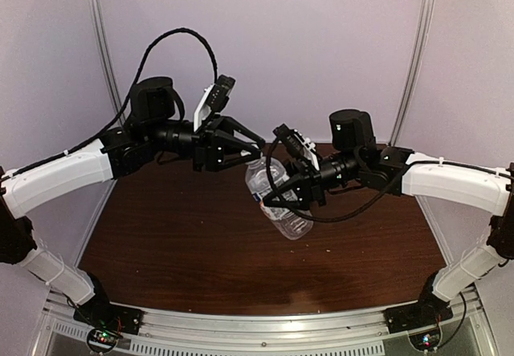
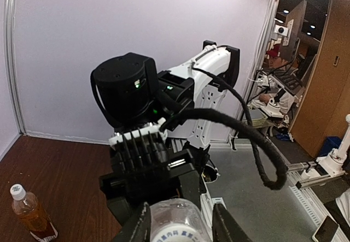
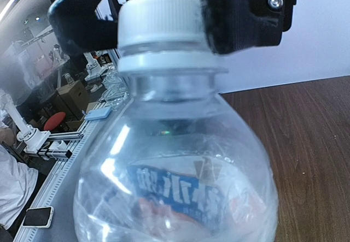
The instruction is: Unscrew the bottle caps
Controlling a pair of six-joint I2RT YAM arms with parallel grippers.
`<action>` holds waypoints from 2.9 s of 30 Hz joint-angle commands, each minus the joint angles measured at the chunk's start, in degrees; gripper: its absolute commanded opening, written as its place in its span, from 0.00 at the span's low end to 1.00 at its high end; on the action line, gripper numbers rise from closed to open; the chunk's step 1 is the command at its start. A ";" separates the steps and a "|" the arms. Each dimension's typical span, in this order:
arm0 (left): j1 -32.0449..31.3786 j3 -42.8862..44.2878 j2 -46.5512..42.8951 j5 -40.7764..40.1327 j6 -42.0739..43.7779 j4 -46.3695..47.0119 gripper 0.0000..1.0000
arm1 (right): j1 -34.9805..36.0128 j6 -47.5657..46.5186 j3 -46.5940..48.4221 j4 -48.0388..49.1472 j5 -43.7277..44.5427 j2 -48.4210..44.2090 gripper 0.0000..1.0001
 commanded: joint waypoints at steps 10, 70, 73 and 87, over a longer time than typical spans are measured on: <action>0.42 -0.72 0.13 0.19 -4.34 6.35 0.17 | 0.28 0.03 1.60 0.68 4.26 -0.15 0.42; 3.50 0.47 -5.61 0.21 8.25 -5.68 0.84 | 1.17 -4.17 5.18 -4.20 0.12 0.34 0.45; 3.50 0.47 -4.40 1.60 6.84 -4.09 0.80 | 1.45 -3.53 5.24 -3.53 -0.47 0.34 0.45; 3.41 -0.52 0.12 7.10 -1.78 5.45 0.46 | 1.56 -3.48 5.00 -2.81 1.17 1.30 0.44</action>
